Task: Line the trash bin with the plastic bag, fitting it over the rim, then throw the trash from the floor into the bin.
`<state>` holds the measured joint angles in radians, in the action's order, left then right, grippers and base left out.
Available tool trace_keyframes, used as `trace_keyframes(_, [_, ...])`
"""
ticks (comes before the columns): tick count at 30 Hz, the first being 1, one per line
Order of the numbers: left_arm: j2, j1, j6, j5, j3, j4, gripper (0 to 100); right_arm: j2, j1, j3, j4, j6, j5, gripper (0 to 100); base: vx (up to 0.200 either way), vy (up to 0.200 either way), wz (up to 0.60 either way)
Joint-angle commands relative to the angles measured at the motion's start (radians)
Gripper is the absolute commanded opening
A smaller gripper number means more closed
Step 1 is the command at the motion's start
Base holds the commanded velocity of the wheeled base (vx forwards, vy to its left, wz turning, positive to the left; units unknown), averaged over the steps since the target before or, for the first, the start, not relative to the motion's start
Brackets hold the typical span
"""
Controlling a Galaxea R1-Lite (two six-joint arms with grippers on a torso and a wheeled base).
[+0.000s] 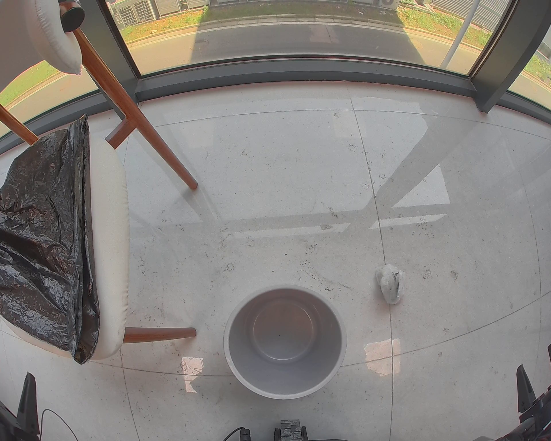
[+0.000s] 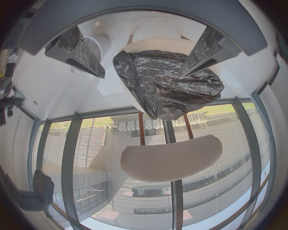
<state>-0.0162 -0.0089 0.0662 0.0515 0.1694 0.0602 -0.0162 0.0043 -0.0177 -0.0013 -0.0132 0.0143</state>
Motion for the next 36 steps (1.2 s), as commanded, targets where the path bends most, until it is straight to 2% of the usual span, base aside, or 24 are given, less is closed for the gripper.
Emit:
trace_keyframes(1, [-0.062, -0.046, -0.108, 0.051, 0.199, -0.177, 100, 0.013, 0.000, 0.018, 0.000, -0.001, 0.000, 100, 0.000, 0.000, 0.00])
trace_keyframes(7, [-0.206, -0.095, -0.132, 0.090, 0.315, -0.195, 100, 0.013, 0.000, 0.018, 0.000, -0.001, 0.000, 100, 0.000, 0.000, 0.00])
trace_keyframes(15, [-0.456, -0.135, -0.131, 0.096, 0.449, -0.184, 100, 0.013, 0.000, 0.018, -0.002, -0.001, 0.000, 100, 0.000, 0.000, 0.00])
trace_keyframes(25, [-0.680, -0.132, -0.128, 0.085, 0.501, -0.111, 100, 0.013, 0.000, 0.018, 0.000, -0.002, 0.000, 100, 0.000, 0.000, 0.00])
trace_keyframes(36, [-0.811, -0.132, -0.126, 0.093, 0.576, -0.109, 100, 0.013, 0.000, 0.018, 0.000, -0.002, 0.000, 100, 0.000, 0.000, 0.00])
